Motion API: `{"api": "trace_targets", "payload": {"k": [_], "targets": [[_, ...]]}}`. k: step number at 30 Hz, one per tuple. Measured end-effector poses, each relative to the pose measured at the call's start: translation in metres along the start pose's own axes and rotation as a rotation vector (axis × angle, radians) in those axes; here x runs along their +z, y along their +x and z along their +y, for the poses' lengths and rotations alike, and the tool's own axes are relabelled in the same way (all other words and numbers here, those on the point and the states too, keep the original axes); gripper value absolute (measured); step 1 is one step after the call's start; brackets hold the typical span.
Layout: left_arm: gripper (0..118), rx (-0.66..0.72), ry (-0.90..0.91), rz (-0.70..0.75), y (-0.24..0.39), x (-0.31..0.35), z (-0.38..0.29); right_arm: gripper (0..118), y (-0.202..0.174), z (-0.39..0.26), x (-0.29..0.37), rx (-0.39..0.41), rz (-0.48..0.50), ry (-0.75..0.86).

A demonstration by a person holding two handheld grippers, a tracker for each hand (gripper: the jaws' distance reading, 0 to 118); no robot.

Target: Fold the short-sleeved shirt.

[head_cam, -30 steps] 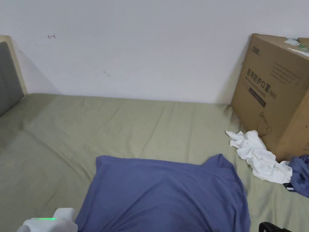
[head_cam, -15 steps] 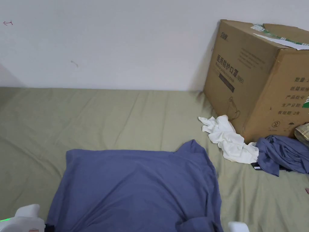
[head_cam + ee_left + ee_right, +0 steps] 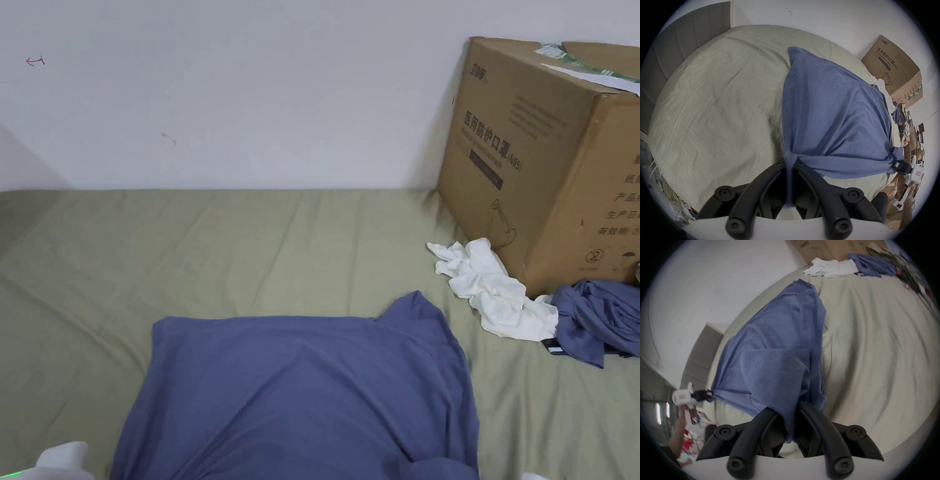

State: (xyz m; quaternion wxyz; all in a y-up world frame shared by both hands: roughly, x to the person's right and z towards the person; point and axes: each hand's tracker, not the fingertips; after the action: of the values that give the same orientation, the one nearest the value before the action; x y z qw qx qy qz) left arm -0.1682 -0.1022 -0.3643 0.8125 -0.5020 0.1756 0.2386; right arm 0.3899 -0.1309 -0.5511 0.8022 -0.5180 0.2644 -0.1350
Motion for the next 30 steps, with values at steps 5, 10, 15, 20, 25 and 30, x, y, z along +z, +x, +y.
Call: {"api": "trace_targets", "payload": {"k": [5,10,15,20,25,30], "targets": [[9,0.018,0.003,-0.011,-0.005,0.007,-0.003,9,-0.012,-0.001,0.008,0.089,-0.01,-0.006],[9,0.013,-0.005,-0.049,-0.008,0.027,-0.015,9,-0.015,-0.002,0.033,0.084,0.028,0.006],[9,0.011,-0.023,-0.087,-0.014,0.051,-0.045,9,-0.014,-0.017,0.056,0.103,0.065,-0.031],[9,-0.005,-0.069,-0.121,-0.012,0.071,-0.052,9,-0.012,-0.025,0.068,0.029,0.16,-0.112],[9,0.018,-0.071,-0.158,-0.015,0.07,-0.022,9,0.003,-0.003,0.074,-0.119,0.271,-0.085],[9,0.2,-0.095,-0.217,-0.022,0.028,0.031,9,0.029,0.046,0.044,-0.322,0.289,-0.023]]}}
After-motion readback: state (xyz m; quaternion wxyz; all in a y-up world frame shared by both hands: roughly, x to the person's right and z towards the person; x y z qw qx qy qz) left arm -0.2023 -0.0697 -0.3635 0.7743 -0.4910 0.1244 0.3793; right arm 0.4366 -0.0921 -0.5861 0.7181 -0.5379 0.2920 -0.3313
